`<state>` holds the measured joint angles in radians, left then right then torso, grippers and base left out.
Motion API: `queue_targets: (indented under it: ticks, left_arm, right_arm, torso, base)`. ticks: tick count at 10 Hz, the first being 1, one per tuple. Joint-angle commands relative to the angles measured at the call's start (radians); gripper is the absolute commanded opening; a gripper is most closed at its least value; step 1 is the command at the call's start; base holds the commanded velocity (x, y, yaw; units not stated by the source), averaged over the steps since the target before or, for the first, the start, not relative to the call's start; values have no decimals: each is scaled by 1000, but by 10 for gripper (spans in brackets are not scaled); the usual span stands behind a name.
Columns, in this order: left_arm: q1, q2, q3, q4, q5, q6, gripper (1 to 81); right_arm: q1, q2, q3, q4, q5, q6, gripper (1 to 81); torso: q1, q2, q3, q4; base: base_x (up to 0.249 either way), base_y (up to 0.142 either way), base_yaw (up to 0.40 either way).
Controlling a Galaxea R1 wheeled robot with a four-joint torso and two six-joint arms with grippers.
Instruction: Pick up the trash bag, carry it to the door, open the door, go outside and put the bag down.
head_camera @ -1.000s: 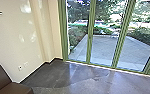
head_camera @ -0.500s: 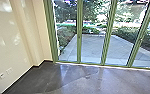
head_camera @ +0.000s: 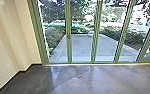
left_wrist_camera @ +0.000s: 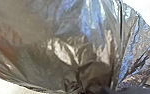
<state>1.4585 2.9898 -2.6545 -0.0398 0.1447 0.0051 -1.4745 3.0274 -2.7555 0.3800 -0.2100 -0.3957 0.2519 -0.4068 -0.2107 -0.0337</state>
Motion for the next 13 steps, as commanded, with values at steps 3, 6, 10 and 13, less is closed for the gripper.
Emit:
queue_targets:
  ticks: [3, 6, 10, 13]
  left_arm:
    - [-45, 2, 1, 6, 64, 9, 10]
    - [-45, 2, 1, 6, 64, 9, 10]
    - [-45, 2, 1, 6, 64, 9, 10]
    - [-45, 2, 1, 6, 64, 9, 10]
  right_arm:
    - [47, 3, -2, 0, -77, -1, 811]
    - [47, 3, -2, 0, -77, -1, 811]
    - [45, 3, -2, 0, -77, 0, 811]
    - [45, 3, -2, 0, -75, 0, 811]
  torso:
    - [0, 0, 0, 0]
    - [0, 0, 0, 0]
    - [0, 0, 0, 0]
    - [0, 0, 0, 0]
  base:
    - [0, 0, -302]
    - [0, 0, -302]
    - [0, 0, -304]
    - [0, 0, -302]
